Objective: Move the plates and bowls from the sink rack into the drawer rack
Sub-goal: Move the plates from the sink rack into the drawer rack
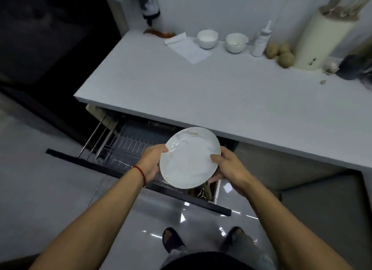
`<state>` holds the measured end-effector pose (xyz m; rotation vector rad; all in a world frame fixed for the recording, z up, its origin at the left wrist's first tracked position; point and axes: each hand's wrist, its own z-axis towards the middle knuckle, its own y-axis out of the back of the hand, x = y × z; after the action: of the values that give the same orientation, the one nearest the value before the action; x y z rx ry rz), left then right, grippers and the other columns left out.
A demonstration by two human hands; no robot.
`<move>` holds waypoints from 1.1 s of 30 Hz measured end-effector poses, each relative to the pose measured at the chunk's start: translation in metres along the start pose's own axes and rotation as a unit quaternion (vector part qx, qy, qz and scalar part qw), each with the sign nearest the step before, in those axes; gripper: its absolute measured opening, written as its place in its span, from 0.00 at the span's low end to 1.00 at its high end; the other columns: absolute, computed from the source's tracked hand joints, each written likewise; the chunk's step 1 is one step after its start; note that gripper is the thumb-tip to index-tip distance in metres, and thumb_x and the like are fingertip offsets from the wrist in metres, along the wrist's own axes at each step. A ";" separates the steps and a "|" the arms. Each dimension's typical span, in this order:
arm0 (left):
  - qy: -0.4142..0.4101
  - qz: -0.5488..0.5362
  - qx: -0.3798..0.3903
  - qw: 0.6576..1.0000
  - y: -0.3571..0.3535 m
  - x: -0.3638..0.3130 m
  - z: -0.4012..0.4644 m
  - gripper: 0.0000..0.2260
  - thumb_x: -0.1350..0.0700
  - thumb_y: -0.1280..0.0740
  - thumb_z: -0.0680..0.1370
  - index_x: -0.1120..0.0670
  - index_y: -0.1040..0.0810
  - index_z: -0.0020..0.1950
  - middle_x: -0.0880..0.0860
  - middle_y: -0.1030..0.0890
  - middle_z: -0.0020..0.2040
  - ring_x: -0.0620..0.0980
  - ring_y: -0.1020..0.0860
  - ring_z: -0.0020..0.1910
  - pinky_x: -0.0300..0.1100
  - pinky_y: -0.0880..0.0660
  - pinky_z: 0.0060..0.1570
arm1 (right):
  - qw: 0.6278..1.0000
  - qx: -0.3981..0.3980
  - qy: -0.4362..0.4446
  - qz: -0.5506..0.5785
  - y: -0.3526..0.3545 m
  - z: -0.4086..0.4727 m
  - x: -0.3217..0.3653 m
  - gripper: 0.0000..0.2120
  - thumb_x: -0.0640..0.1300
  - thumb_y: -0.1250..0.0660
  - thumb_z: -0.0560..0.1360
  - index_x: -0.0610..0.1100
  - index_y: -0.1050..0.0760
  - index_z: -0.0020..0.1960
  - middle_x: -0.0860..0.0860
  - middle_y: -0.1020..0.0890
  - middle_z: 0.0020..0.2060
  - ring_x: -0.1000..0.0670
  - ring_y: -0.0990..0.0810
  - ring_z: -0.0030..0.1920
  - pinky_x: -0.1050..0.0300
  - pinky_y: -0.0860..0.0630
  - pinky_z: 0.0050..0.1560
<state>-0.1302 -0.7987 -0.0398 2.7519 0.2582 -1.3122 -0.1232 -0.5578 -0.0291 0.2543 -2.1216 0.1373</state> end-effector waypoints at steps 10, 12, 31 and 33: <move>0.019 0.007 -0.166 0.986 0.129 -0.003 0.045 0.08 0.65 0.36 0.74 0.55 0.20 0.43 0.52 0.21 0.36 0.51 0.26 0.34 0.39 0.30 0.34 | 0.980 0.156 -0.114 0.055 -0.119 0.104 0.020 0.21 0.35 0.41 0.83 0.41 0.34 0.76 0.39 0.20 0.64 0.39 0.11 0.47 0.47 0.13 0.41; 0.037 0.006 -0.184 0.982 0.145 -0.002 0.055 0.10 0.65 0.36 0.73 0.52 0.19 0.37 0.51 0.20 0.34 0.51 0.25 0.34 0.39 0.29 0.35 | 0.976 0.167 -0.129 0.059 -0.137 0.121 0.023 0.20 0.35 0.41 0.84 0.40 0.34 0.76 0.38 0.19 0.63 0.38 0.11 0.47 0.47 0.13 0.41; -0.056 0.412 -0.014 0.909 0.380 -0.037 0.286 0.22 0.58 0.31 0.77 0.50 0.25 0.72 0.55 0.30 0.75 0.56 0.30 0.73 0.43 0.34 0.70 | 0.982 -0.090 -0.165 0.003 -0.379 0.322 0.003 0.17 0.36 0.42 0.85 0.42 0.37 0.72 0.39 0.24 0.62 0.32 0.16 0.55 0.39 0.14 0.38; -0.044 0.437 0.010 0.898 0.391 -0.032 0.307 0.27 0.59 0.30 0.77 0.49 0.29 0.76 0.54 0.40 0.81 0.56 0.39 0.79 0.48 0.40 0.77 | 0.980 -0.116 -0.161 -0.008 -0.392 0.346 -0.001 0.18 0.36 0.40 0.84 0.42 0.36 0.72 0.40 0.24 0.61 0.32 0.17 0.55 0.43 0.14 0.34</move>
<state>-0.3121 -1.2311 -0.2076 2.2854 -0.8947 -1.1280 -0.3151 -1.0067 -0.2153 0.1636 -2.4308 -0.1717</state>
